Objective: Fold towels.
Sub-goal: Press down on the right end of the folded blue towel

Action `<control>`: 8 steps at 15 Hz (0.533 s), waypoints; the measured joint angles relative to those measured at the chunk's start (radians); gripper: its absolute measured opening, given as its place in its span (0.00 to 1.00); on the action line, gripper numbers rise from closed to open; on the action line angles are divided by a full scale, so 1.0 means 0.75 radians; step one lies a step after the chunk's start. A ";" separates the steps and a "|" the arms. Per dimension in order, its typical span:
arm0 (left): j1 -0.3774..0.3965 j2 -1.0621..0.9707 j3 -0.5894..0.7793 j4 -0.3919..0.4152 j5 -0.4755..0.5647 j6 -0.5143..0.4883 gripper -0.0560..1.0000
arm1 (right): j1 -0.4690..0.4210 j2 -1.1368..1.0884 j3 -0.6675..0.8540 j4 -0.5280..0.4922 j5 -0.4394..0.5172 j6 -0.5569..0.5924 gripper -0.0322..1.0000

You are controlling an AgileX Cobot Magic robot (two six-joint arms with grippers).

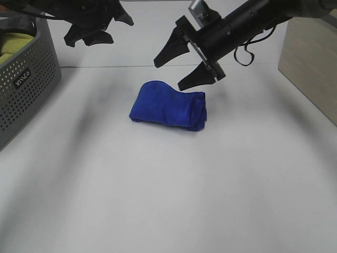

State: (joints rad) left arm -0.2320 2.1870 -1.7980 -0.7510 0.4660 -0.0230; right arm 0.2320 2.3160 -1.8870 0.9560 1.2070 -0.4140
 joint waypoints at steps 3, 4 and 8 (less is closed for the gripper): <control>0.017 0.000 0.000 0.129 0.056 0.001 0.65 | 0.024 0.011 0.132 0.187 -0.117 -0.219 0.83; 0.017 0.000 0.000 0.137 0.061 0.001 0.65 | 0.023 0.029 0.132 0.240 -0.156 -0.257 0.83; 0.017 0.000 0.000 0.144 0.091 0.001 0.65 | 0.004 0.140 0.133 0.305 -0.200 -0.317 0.83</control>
State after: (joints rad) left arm -0.2190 2.1870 -1.7980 -0.6430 0.5340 -0.0220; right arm 0.2350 2.4210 -1.7870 1.1850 1.0570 -0.6520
